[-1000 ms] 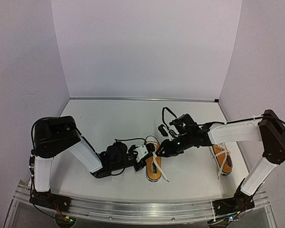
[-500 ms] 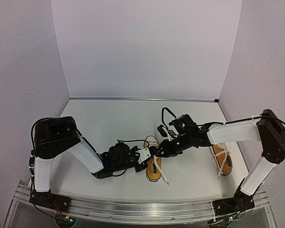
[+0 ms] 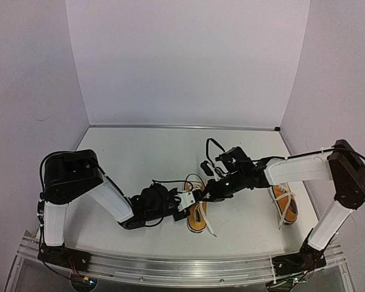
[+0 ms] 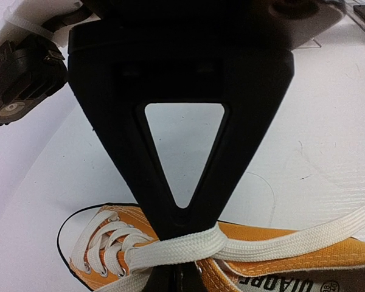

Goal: Tie the shoes

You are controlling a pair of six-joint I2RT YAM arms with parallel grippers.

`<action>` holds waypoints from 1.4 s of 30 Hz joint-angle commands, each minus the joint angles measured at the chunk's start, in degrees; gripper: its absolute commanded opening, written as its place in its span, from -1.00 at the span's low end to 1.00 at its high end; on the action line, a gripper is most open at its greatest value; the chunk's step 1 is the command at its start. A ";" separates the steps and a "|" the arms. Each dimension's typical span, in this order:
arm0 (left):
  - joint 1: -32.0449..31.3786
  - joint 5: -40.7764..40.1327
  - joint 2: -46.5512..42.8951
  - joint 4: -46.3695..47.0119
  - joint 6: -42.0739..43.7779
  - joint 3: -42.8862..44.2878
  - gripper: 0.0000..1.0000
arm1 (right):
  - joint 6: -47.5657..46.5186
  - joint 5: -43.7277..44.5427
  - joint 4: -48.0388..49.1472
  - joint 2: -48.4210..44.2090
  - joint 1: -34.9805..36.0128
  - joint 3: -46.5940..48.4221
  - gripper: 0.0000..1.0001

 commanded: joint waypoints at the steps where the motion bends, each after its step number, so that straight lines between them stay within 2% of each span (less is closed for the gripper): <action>1: -1.40 -0.71 -2.19 -3.61 1.63 1.42 -0.97 | -0.37 2.66 1.12 -2.68 -0.01 0.92 -1.00; 12: -1.39 -1.25 -11.12 -12.96 1.44 -2.23 -0.55 | -0.54 4.02 1.22 -3.49 -0.05 -0.03 -1.00; 19: -1.41 0.15 -14.14 -19.80 1.66 -3.03 -0.49 | -0.74 4.05 1.14 -3.34 -0.06 0.07 -1.00; 25: -0.72 1.26 -19.10 -20.43 -1.45 -5.52 -0.45 | -0.85 4.22 1.12 -4.03 -0.10 -0.61 -1.00; 29: 1.56 6.22 -22.04 -23.10 -5.77 -5.66 -0.34 | -0.82 4.48 1.12 -4.61 -0.08 -0.96 -1.00; 34: 8.13 12.78 -23.85 -25.82 -10.76 -5.87 -0.20 | -0.89 4.50 1.12 -4.82 -0.09 -1.18 -1.00; 38: 10.66 14.79 -23.50 -28.02 -9.32 -5.08 -0.07 | -0.84 4.51 1.13 -5.16 -0.08 -1.29 -1.00; 42: 11.51 17.24 -21.50 -31.92 -7.52 -1.83 -0.02 | -0.83 4.57 1.21 -5.30 -0.09 -1.35 -1.00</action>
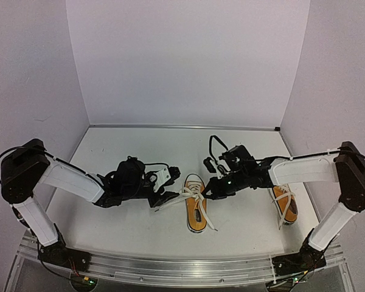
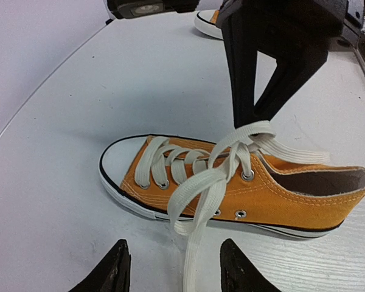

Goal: Tie the shoes

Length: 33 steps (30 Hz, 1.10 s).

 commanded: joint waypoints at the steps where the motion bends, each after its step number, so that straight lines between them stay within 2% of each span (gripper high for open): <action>1: 0.35 5.49 1.34 -4.50 1.05 4.09 -0.02 | -0.59 0.77 1.03 -2.45 -0.09 -0.34 -1.00; 16: 0.77 9.17 9.51 -8.22 3.92 12.88 -0.01 | -0.58 1.07 0.94 -2.79 -0.12 -0.50 -1.00; 19: 0.79 10.35 9.42 -9.17 4.38 13.01 -0.24 | -0.50 1.61 0.93 -3.29 -0.14 -0.84 -1.00; 22: 0.77 10.62 8.90 -9.67 4.63 12.50 -0.61 | -0.36 2.22 0.94 -3.91 -0.14 -1.31 -1.00; 25: 0.74 10.31 8.35 -10.07 4.81 12.06 -0.88 | -0.17 2.67 0.93 -4.43 -0.14 -1.74 -1.00; 28: 0.78 9.58 8.06 -10.59 4.84 11.89 -0.99 | 0.07 3.43 0.84 -5.18 -0.15 -2.30 -1.00; 33: 0.80 8.82 7.36 -11.33 4.96 11.22 -1.00 | 0.51 4.80 0.45 -6.70 -0.39 -3.56 -1.00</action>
